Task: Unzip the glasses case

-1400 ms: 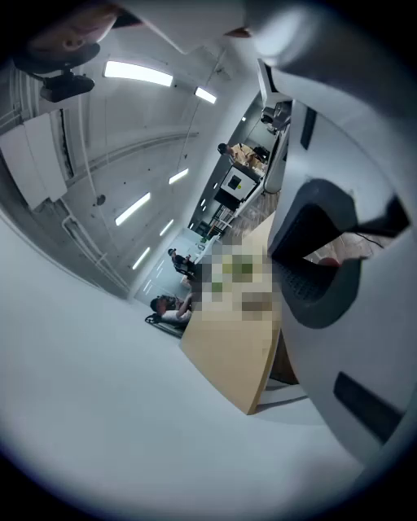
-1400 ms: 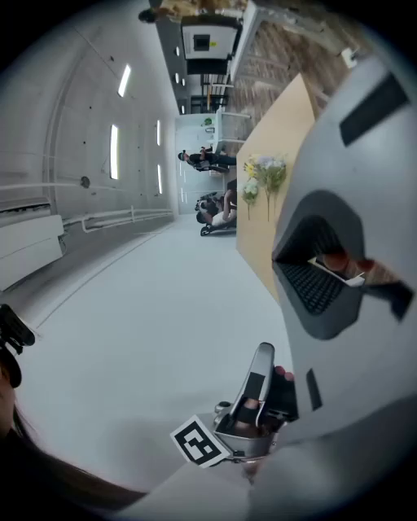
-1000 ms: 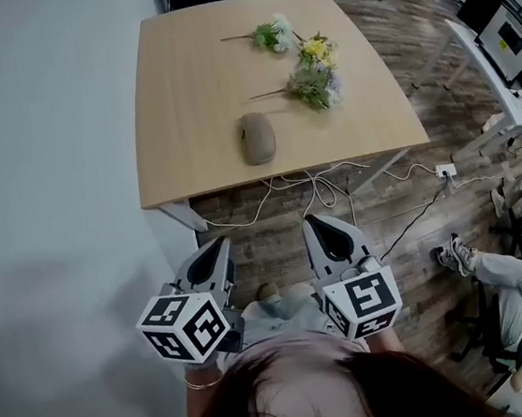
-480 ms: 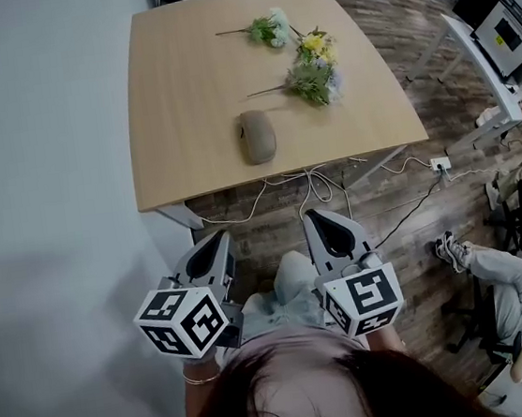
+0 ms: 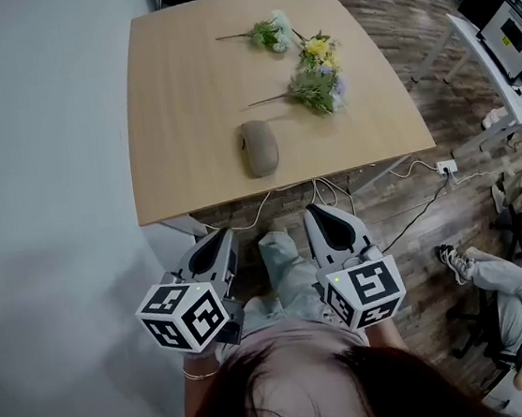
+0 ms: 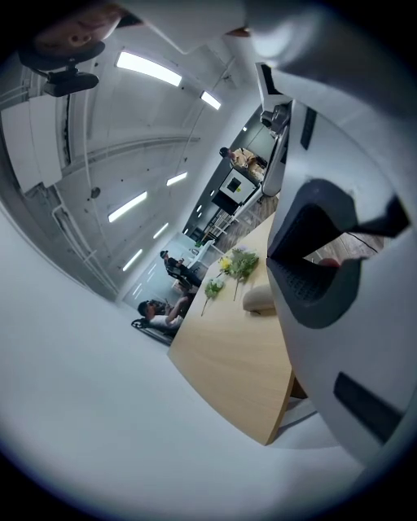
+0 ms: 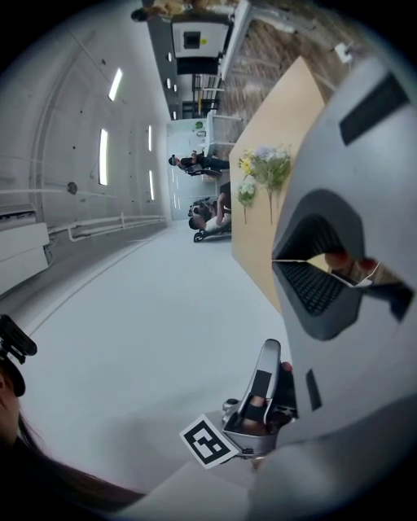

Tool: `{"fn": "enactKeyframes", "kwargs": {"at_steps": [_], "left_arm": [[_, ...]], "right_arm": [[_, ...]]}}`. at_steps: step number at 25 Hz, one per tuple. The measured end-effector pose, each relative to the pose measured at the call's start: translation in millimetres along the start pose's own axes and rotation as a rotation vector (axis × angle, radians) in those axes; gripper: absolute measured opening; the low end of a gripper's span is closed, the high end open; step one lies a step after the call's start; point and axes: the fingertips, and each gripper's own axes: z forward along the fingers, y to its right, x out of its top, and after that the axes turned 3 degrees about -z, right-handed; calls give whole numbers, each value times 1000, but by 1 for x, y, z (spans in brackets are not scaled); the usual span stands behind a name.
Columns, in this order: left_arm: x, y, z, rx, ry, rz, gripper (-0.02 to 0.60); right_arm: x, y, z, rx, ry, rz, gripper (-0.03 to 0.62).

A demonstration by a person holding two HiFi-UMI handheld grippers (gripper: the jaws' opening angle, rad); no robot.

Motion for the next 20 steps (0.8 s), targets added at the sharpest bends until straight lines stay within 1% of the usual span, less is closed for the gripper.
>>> {"fn": "enactKeyframes", "kwargs": {"at_steps": [7, 11, 14, 17, 20], "left_arm": [[17, -12, 56, 4, -10, -26, -11], [30, -19, 93, 0, -15, -56, 11], [37, -26, 121, 8, -36, -67, 39], [38, -36, 149, 19, -65, -89, 65], [31, -49, 177, 38, -111, -108, 112]], "right_arm": [[6, 38, 44, 36, -11, 60, 17], [16, 64, 69, 50, 2, 69, 17], [21, 84, 89, 61, -6, 77, 19], [25, 100, 107, 81, -16, 82, 61], [26, 115, 124, 94, -26, 84, 84]]}}
